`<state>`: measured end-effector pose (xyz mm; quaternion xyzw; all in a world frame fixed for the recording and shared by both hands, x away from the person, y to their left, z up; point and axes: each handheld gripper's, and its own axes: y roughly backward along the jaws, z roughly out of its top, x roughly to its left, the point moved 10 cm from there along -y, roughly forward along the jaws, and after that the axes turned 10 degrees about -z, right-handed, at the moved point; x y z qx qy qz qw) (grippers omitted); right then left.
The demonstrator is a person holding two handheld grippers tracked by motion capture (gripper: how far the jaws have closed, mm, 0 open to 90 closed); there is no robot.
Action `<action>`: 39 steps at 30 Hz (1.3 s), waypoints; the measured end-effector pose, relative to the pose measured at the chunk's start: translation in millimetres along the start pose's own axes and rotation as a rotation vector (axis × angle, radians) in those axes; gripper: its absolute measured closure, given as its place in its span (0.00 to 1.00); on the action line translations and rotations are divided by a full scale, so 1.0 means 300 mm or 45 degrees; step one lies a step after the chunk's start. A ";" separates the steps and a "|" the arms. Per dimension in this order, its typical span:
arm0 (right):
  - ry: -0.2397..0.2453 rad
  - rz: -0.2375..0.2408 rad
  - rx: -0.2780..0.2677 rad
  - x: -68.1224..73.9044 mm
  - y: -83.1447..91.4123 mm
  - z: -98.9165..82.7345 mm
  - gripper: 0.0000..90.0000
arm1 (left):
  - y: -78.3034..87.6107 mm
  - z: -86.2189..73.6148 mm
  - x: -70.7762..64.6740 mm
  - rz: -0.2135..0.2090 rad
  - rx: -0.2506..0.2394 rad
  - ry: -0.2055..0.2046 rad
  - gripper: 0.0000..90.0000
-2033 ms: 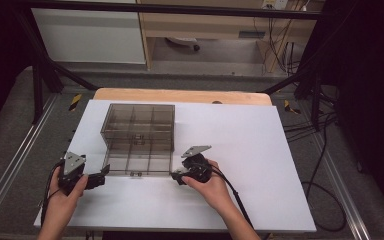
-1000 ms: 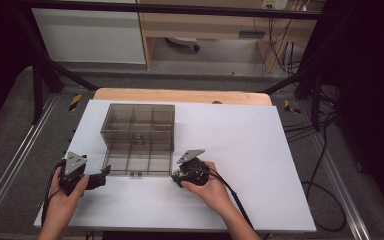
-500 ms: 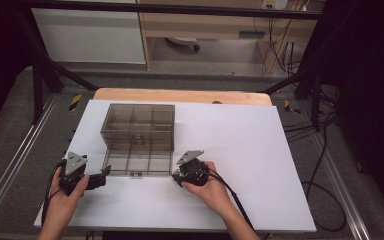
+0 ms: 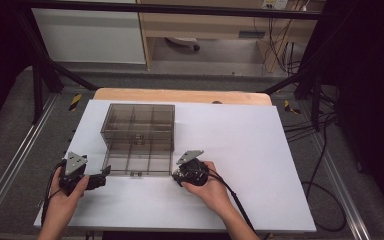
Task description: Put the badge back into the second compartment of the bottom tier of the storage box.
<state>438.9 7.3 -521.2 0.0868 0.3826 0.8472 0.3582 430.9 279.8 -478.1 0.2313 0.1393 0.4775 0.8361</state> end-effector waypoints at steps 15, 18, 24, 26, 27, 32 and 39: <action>-0.007 0.022 0.007 0.004 0.009 0.002 0.63 | 0.001 -0.001 0.003 0.001 0.000 -0.001 0.10; -0.007 0.028 0.010 0.003 0.014 0.004 0.63 | 0.001 -0.001 0.003 0.001 0.000 -0.001 0.10; -0.011 0.031 0.003 0.000 0.016 0.006 0.63 | 0.001 -0.001 0.004 0.003 0.000 0.000 0.10; -0.016 0.033 0.003 0.001 0.018 0.007 0.63 | 0.002 -0.001 0.004 0.003 0.000 0.000 0.10; -0.019 0.034 0.003 0.000 0.018 0.007 0.63 | 0.002 -0.001 0.004 0.003 0.000 0.000 0.10; -0.021 0.034 -0.002 -0.003 0.021 0.009 0.63 | 0.001 -0.001 0.004 0.004 0.001 -0.001 0.10; -0.032 0.037 -0.005 -0.005 0.025 0.012 0.63 | 0.001 -0.002 0.005 0.004 0.002 0.000 0.10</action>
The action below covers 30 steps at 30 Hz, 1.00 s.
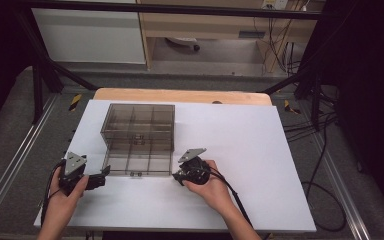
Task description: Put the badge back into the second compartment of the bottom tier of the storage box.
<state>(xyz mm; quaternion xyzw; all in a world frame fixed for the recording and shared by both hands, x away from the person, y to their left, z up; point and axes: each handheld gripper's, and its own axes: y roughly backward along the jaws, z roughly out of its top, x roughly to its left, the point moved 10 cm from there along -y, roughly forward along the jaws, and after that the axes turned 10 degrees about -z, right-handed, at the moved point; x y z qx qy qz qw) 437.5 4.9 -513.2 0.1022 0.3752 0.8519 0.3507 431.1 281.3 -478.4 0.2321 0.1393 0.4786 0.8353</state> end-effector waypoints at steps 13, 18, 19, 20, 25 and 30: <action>-0.020 -0.013 -0.050 -0.019 0.023 0.021 0.63 | 0.002 0.001 0.002 0.003 -0.004 0.003 0.10; -0.029 -0.023 -0.089 -0.025 0.039 0.043 0.63 | 0.005 0.002 0.006 0.008 -0.007 0.007 0.10; -0.033 -0.026 -0.097 -0.026 0.043 0.048 0.63 | 0.007 0.003 0.009 0.013 -0.011 0.007 0.09; -0.036 -0.029 -0.105 -0.028 0.048 0.054 0.63 | 0.009 0.004 0.011 0.017 -0.016 0.010 0.10; -0.035 -0.034 -0.140 -0.031 0.072 0.085 0.63 | 0.015 0.002 0.022 0.027 -0.020 0.019 0.10; -0.008 -0.019 -0.173 -0.023 0.083 0.125 0.63 | 0.019 -0.001 0.029 0.034 -0.022 0.028 0.10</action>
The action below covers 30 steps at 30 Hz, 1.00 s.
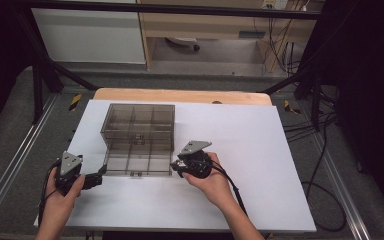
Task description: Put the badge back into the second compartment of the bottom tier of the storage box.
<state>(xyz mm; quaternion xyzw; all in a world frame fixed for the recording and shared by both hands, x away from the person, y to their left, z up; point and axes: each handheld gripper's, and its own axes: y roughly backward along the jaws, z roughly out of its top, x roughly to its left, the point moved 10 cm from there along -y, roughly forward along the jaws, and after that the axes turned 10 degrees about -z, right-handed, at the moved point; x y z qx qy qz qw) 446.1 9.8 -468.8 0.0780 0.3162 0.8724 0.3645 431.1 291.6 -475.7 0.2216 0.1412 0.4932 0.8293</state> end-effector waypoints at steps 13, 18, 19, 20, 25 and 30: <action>0.021 0.023 -0.012 0.040 -0.044 0.075 0.63 | -0.001 0.000 -0.002 -0.005 0.000 0.000 0.10; 0.017 0.026 -0.027 0.053 -0.064 0.102 0.63 | 0.001 -0.001 0.000 -0.004 -0.001 0.003 0.10; 0.017 0.029 -0.025 0.057 -0.067 0.106 0.63 | 0.001 -0.001 0.001 -0.003 -0.001 0.003 0.10; 0.016 0.030 -0.027 0.061 -0.071 0.112 0.63 | 0.001 -0.001 0.001 -0.003 -0.001 0.003 0.10; 0.027 0.041 -0.035 0.081 -0.089 0.132 0.63 | 0.000 0.001 -0.001 -0.001 -0.002 0.002 0.10; 0.035 0.045 -0.030 0.099 -0.114 0.145 0.63 | -0.002 0.000 -0.004 -0.004 0.001 -0.002 0.10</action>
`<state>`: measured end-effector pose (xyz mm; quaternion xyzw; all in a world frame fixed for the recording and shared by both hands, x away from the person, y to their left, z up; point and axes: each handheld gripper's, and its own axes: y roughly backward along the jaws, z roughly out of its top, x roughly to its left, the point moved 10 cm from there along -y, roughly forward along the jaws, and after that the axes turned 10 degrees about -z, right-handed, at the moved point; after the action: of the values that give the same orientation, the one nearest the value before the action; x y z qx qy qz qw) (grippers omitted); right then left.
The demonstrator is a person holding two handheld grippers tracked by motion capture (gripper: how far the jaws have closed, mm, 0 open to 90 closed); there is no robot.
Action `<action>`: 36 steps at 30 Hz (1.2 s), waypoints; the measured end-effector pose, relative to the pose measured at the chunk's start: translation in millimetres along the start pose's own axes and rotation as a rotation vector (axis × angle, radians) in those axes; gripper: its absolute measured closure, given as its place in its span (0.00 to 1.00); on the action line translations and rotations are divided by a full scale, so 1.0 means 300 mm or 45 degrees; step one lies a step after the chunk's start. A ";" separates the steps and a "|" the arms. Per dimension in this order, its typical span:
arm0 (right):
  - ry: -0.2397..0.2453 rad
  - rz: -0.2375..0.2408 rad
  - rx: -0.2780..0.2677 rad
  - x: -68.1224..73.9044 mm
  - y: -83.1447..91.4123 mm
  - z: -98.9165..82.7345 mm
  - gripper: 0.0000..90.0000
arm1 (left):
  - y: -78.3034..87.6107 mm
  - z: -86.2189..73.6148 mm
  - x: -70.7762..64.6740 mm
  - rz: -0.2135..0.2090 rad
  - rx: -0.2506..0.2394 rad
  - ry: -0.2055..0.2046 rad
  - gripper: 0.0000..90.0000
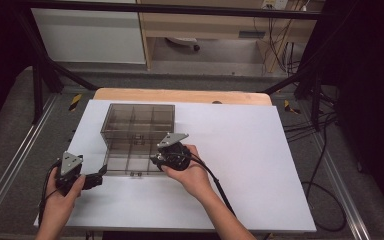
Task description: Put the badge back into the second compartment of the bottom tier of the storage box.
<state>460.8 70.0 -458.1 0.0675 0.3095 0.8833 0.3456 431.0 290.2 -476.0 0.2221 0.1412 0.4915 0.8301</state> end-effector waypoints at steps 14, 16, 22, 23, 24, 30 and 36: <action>-0.001 0.024 -0.002 0.030 -0.034 0.025 0.63 | 0.001 0.001 0.001 -0.002 -0.005 0.005 0.10; -0.001 0.026 0.001 0.031 -0.036 0.027 0.63 | 0.001 0.001 0.001 -0.003 -0.005 0.006 0.10; 0.002 0.041 -0.001 0.043 -0.045 0.039 0.63 | 0.001 0.004 0.000 -0.004 -0.009 0.003 0.10; 0.001 0.041 -0.002 0.046 -0.046 0.043 0.63 | 0.001 0.003 0.000 -0.005 -0.008 0.003 0.10; 0.007 0.043 -0.003 0.048 -0.047 0.045 0.63 | 0.001 0.003 0.000 -0.004 -0.008 0.003 0.10; 0.014 0.049 -0.002 0.063 -0.061 0.054 0.63 | 0.000 0.003 0.002 -0.008 -0.006 0.005 0.10; 0.014 0.058 -0.001 0.076 -0.074 0.056 0.63 | 0.000 0.003 0.001 -0.008 -0.007 0.006 0.10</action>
<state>461.9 105.7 -460.1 0.0696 0.3096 0.8914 0.3236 431.6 290.3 -475.2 0.2184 0.1425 0.4897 0.8320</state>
